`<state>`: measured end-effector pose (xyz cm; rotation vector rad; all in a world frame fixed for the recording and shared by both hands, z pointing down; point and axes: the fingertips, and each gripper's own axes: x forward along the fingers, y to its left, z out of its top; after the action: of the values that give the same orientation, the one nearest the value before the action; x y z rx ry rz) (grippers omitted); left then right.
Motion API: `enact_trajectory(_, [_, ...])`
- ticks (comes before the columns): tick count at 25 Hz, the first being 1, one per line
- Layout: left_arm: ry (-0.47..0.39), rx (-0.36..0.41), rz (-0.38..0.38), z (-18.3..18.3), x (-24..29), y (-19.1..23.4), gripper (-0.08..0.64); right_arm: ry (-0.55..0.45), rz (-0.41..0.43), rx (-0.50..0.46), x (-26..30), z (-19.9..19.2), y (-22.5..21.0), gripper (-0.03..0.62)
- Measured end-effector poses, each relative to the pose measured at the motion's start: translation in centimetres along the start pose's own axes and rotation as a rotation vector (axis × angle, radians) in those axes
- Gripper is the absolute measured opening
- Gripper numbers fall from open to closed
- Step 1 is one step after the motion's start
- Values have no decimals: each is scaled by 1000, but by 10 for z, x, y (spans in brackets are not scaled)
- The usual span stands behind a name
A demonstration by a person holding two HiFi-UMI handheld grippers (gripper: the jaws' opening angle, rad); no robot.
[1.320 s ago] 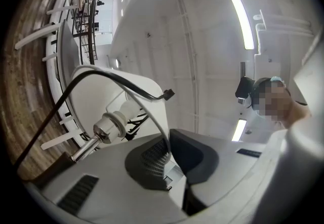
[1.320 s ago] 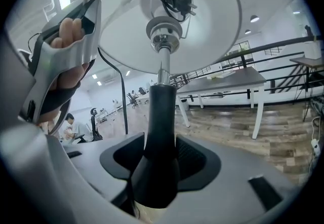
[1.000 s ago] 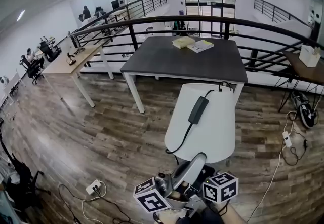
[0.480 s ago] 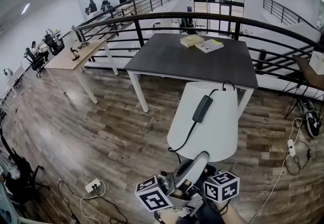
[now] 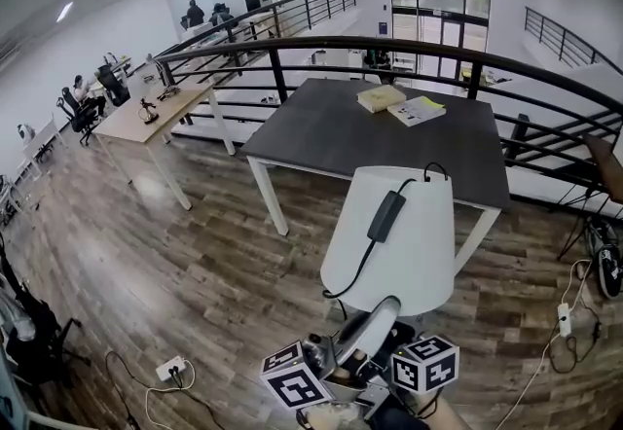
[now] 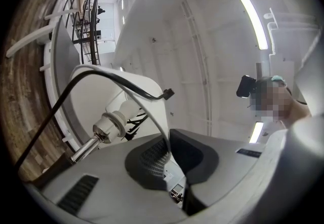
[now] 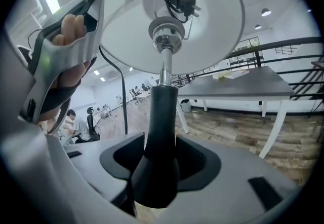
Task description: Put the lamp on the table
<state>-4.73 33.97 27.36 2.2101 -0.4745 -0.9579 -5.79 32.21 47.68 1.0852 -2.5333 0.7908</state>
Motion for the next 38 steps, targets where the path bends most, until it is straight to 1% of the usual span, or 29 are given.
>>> enact_trajectory(6, [-5,17,2,15,54,39,28,-7,16,-7,22,44,-51,216])
enact_trajectory(11, [-15,24,1,24,79,68,28,-11,22,-15,39,64,-80,216])
enact_trajectory(15, [-21,20,6,31,92,85,28,-12,18,-15,50,75,-98,216])
enact_trajectory(19, [-21,19,13,31,94,99,29,-14,20,-9,60,74,-107,216])
enact_trajectory(23, [-19,17,22,44,112,110,28,-9,22,1,69,93,-117,216])
enact_trajectory(27, [-13,15,24,50,121,125,28,-9,21,10,82,100,-127,216])
enact_trajectory(33, [5,-7,10,65,139,163,28,-17,-6,27,110,117,-156,216])
enact_trajectory(38, [39,-30,2,83,164,198,28,-15,-34,41,138,141,-183,216])
